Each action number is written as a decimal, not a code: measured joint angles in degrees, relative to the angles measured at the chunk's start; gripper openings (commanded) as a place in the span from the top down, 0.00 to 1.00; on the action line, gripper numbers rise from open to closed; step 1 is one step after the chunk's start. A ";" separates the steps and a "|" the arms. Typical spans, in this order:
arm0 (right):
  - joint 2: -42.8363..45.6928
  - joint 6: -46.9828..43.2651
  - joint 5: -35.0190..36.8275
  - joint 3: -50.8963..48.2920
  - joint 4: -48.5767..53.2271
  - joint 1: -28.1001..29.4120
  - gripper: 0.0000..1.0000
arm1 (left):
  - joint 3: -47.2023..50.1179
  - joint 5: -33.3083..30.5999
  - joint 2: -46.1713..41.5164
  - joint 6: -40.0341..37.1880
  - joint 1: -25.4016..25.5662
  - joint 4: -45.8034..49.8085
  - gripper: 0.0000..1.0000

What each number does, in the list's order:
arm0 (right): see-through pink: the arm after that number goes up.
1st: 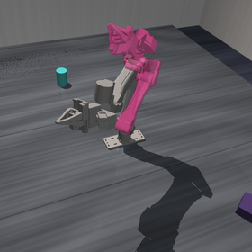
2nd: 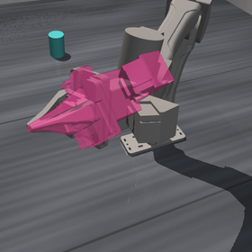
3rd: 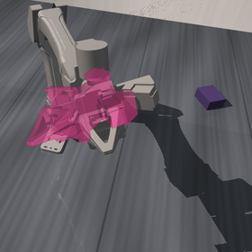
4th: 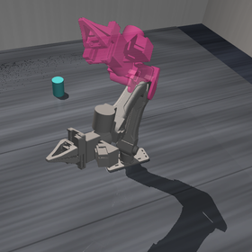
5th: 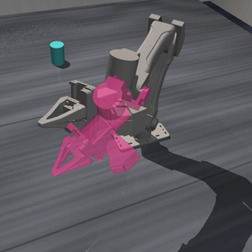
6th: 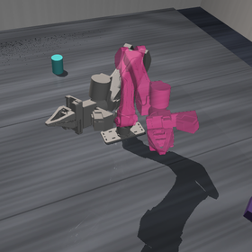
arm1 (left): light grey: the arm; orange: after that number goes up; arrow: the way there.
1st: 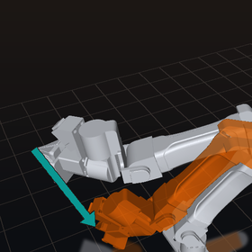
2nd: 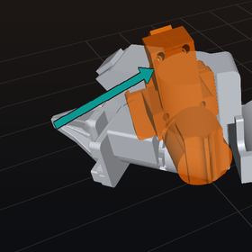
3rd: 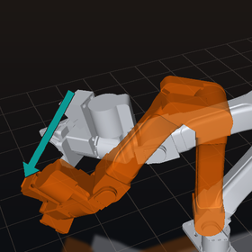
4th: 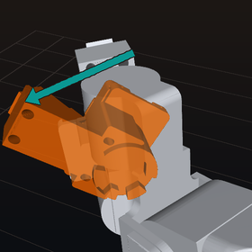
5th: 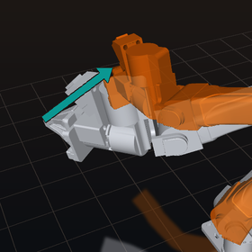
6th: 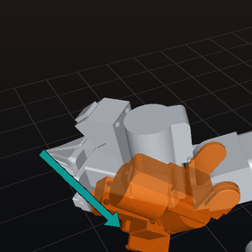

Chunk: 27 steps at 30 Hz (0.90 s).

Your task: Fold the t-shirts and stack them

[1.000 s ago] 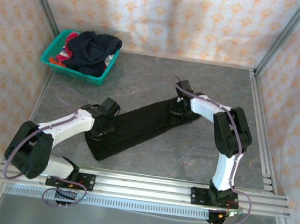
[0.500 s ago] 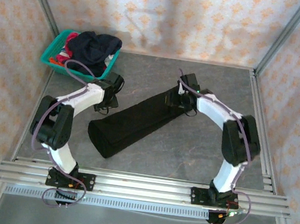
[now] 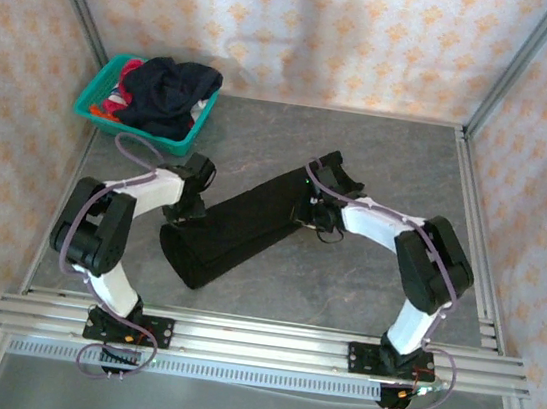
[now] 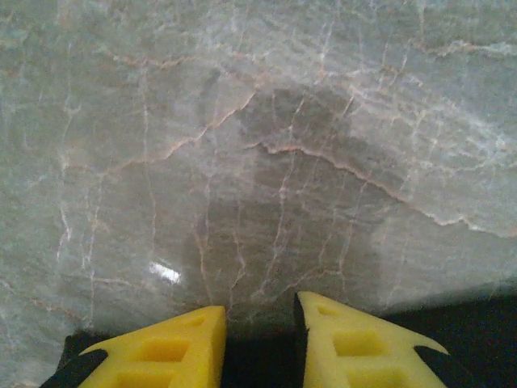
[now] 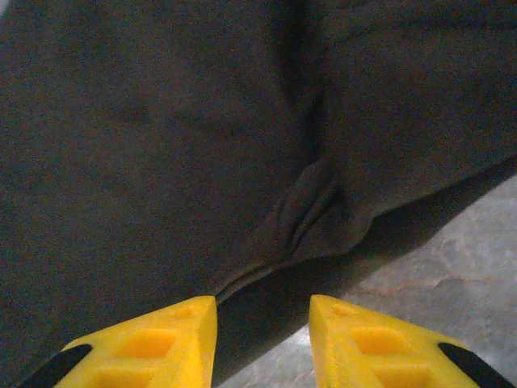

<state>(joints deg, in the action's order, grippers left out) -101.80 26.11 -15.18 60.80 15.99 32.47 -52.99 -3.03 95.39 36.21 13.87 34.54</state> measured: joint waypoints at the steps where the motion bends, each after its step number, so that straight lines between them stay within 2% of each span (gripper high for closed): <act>1: -0.98 -0.07 0.20 0.90 0.07 -0.68 0.71 | 1.49 0.33 -1.20 0.44 0.24 -0.52 0.73; 8: -8.04 -2.21 0.37 9.40 0.70 -6.71 0.74 | 7.78 0.22 -6.38 4.85 4.61 -2.95 0.73; 12: -13.40 -4.09 0.28 15.63 2.29 -9.40 0.74 | 8.92 -1.51 -7.32 8.63 9.60 -2.84 0.73; 17: -21.88 -6.45 -0.07 28.44 5.05 -11.74 0.73 | 9.14 -2.16 -7.63 13.51 16.44 -2.08 0.72; 22: -31.58 -8.48 -0.81 44.28 8.72 -13.16 0.73 | 5.20 -1.92 -4.07 17.16 21.75 0.00 0.71; 27: -35.32 -9.07 -2.43 51.54 11.80 -13.16 0.69 | -1.49 -0.63 1.14 19.28 26.27 1.01 0.69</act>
<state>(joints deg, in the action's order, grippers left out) -137.12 17.04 -17.61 112.33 27.79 19.31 -54.48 -3.66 96.53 55.48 40.14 35.55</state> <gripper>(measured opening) 0.301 0.299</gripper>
